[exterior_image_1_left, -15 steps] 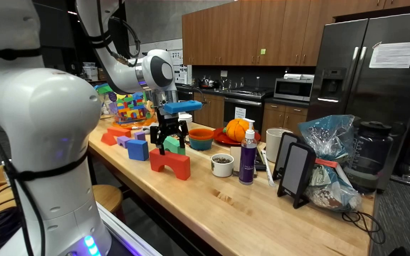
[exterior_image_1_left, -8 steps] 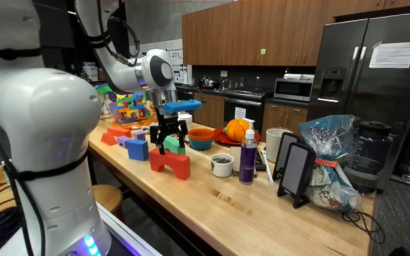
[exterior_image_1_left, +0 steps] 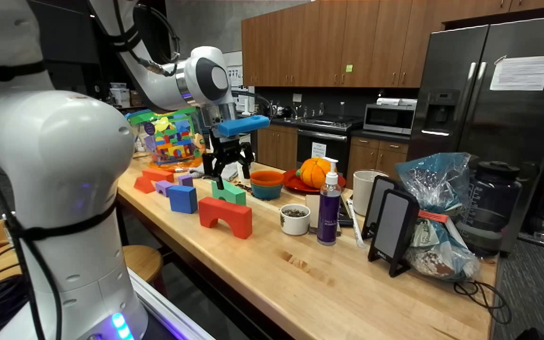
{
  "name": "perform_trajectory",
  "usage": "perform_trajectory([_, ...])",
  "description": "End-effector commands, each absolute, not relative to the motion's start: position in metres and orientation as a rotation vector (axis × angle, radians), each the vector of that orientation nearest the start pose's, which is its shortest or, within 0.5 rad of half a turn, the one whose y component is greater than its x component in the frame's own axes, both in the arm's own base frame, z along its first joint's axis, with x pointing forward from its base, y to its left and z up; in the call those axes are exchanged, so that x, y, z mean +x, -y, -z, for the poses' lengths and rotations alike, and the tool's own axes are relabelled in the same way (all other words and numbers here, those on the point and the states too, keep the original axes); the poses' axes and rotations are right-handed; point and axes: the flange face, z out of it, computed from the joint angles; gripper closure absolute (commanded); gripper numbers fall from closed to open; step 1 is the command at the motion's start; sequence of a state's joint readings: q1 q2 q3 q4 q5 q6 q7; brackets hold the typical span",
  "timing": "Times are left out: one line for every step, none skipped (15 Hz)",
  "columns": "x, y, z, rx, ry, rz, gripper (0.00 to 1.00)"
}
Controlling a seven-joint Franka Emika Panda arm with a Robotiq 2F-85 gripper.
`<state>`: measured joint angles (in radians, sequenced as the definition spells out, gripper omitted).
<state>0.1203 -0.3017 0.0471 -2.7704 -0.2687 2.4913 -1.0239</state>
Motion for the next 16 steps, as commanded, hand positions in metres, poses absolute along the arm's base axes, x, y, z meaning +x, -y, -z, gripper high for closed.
perform_trajectory([0.370, -0.055, -0.326, -2.542, 2.124, -0.018, 0.00])
perform_trajectory([0.371, -0.054, -0.329, -2.541, 2.131, -0.007, 0.00])
perform_trajectory([0.372, -0.054, -0.330, -2.530, 2.141, 0.013, 0.00])
perform_trajectory([0.373, -0.055, -0.330, -2.517, 2.152, 0.033, 0.00])
perform_trajectory([0.374, -0.056, -0.330, -2.496, 2.164, 0.050, 0.00])
perform_trajectory([0.375, -0.058, -0.330, -2.479, 2.178, 0.069, 0.00])
perform_trajectory([0.377, -0.062, -0.329, -2.461, 2.191, 0.093, 0.00])
perform_trajectory([0.379, -0.065, -0.330, -2.459, 2.197, 0.115, 0.00])
perform_trajectory([0.380, -0.068, -0.330, -2.446, 2.205, 0.140, 0.00])
perform_trajectory([0.382, -0.070, -0.330, -2.436, 2.212, 0.159, 0.00])
perform_trajectory([0.383, -0.073, -0.328, -2.420, 2.217, 0.178, 0.00])
perform_trajectory([0.383, -0.076, -0.327, -2.405, 2.223, 0.189, 0.00])
perform_trajectory([0.384, -0.079, -0.324, -2.394, 2.226, 0.197, 0.00])
perform_trajectory([0.384, -0.082, -0.320, -2.375, 2.235, 0.199, 0.00])
perform_trajectory([0.384, -0.086, -0.317, -2.362, 2.244, 0.200, 0.00])
perform_trajectory([0.384, -0.091, -0.314, -2.348, 2.256, 0.201, 0.00])
